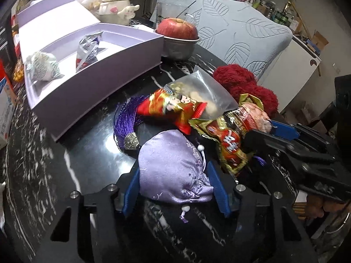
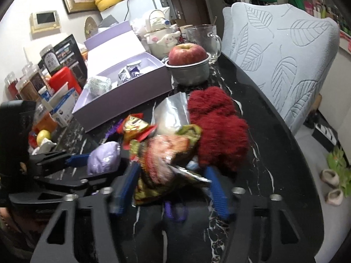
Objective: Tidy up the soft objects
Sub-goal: 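Grasp the red-and-gold snack bag with the right tool while the left tool holds the sachet, then lift the sachet and snack bag off the table with both tools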
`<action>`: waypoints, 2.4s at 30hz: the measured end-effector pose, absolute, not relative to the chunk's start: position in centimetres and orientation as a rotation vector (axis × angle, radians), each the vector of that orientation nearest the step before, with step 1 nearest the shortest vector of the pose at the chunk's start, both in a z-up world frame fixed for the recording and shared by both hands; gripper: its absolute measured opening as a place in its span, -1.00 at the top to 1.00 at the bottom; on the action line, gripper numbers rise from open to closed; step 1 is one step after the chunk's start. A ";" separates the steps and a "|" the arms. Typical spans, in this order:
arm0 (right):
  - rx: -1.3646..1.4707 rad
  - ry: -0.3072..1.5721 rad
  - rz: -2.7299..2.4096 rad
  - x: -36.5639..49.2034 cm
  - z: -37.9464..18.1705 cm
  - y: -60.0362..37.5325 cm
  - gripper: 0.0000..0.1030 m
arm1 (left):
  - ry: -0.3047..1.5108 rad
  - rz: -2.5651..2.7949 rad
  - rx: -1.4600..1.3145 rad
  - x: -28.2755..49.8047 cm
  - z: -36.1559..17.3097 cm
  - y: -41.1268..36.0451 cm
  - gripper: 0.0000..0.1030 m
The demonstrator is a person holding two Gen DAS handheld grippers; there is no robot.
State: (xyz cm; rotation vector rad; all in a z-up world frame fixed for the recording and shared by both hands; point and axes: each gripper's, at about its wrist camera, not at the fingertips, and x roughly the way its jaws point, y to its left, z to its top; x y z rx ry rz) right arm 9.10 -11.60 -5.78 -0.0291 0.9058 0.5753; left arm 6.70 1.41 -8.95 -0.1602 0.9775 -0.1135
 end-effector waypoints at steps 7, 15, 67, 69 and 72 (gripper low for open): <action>-0.064 0.909 0.628 7.6 -5.7 -10.6 0.32 | 0.965 -0.091 -0.184 4.5 -7.8 3.1 -0.13; -0.049 0.918 0.655 5.5 -5.7 -10.8 0.33 | 0.971 -0.050 -0.199 1.9 -7.7 4.6 -0.13; -0.265 0.993 0.558 5.0 -7.1 -5.7 -0.15 | 0.984 0.098 -0.190 -1.8 -8.6 7.9 -0.13; -0.258 0.993 0.570 4.8 -7.1 -5.7 -0.13 | 0.985 0.092 -0.188 -1.9 -8.6 7.6 -0.13; -0.240 0.999 0.582 4.3 -7.0 -6.1 -0.12 | 0.986 0.081 -0.188 -2.1 -8.5 7.4 -0.13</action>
